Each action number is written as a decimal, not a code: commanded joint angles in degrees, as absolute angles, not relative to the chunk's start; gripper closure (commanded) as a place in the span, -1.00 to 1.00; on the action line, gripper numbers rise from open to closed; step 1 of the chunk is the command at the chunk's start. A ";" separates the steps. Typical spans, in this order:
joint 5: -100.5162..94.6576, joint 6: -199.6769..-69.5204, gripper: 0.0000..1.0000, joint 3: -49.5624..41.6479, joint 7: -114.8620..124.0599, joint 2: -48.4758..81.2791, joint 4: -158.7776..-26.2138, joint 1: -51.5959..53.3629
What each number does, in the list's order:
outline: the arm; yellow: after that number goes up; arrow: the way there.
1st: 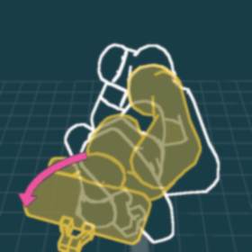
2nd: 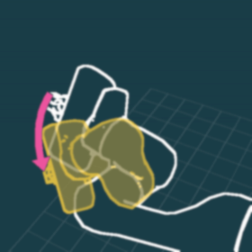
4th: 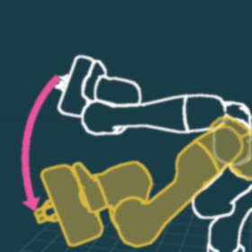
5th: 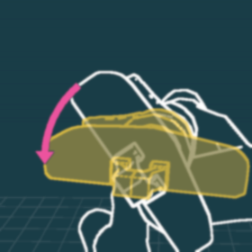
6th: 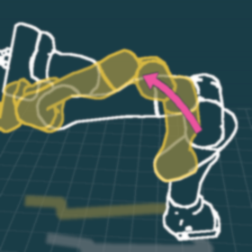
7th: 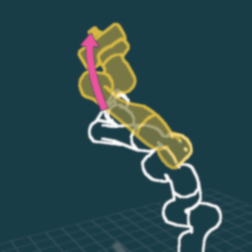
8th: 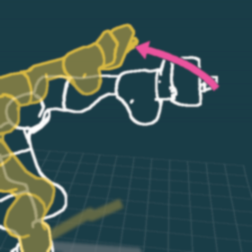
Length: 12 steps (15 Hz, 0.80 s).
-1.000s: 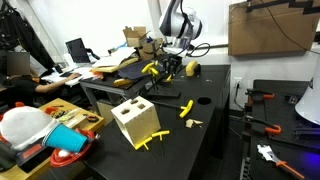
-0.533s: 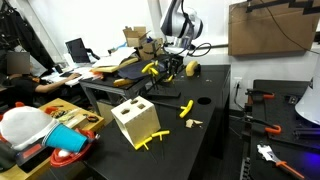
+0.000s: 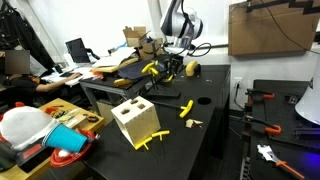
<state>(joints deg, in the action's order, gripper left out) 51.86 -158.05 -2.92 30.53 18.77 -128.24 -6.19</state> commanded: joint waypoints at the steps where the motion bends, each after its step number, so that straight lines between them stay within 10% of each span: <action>1: 52.98 -156.89 0.90 -3.55 29.91 18.46 -127.69 -5.67; 12: 53.78 -156.43 0.90 -3.16 29.06 19.28 -126.59 -6.13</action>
